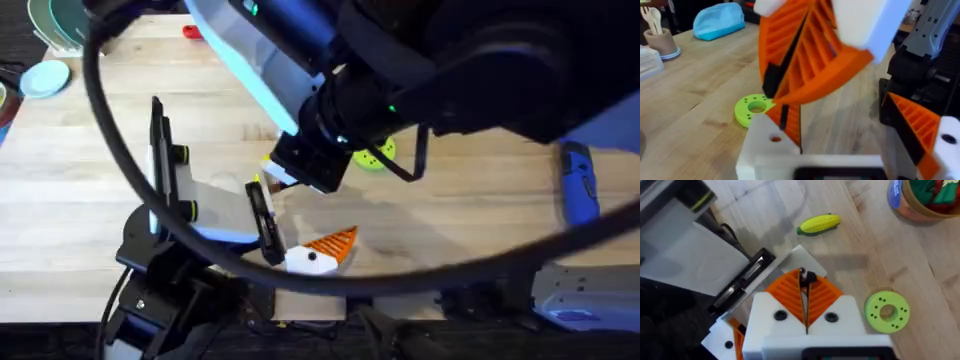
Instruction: Pick up the gripper from the table and insert it into the empty holder that is missing its gripper. Then pick up a screw, insert it into the mounting hole, and use the screwdriver to tighten it. Finally, clean up the table by picking up the vegetable and placing it into the bucket.
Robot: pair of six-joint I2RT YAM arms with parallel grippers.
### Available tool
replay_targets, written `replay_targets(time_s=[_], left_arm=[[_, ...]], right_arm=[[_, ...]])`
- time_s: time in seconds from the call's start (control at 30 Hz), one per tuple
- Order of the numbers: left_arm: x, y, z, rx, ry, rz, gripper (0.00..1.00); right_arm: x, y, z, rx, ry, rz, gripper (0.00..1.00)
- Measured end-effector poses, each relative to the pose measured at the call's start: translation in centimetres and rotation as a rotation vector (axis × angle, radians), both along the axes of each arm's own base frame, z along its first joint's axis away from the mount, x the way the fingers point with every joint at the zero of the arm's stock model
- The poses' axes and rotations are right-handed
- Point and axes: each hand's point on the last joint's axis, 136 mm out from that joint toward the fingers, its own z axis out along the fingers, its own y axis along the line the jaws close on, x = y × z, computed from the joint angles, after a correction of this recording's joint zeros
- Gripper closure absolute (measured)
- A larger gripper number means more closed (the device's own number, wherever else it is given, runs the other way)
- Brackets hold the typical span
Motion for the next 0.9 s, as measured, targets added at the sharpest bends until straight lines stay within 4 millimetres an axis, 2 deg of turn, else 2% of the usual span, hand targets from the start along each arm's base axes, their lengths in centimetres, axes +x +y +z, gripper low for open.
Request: replay_targets(time_s=[0.37,0.6,0.9], left_arm=[[0.0,0.0,0.0,0.000,0.000,0.000,0.008],[0.0,0.0,0.0,-0.001,0.006,0.001,0.008],[0.0,0.0,0.0,-0.002,0.009,0.002,0.008]], right_arm=[[0.2,0.3,-0.9,-0.019,0.013,-0.004,0.996],[0.5,0.8,-2.8,-0.063,0.038,-0.005,0.996],[0.5,0.8,-2.8,-0.061,0.039,-0.007,0.996]])
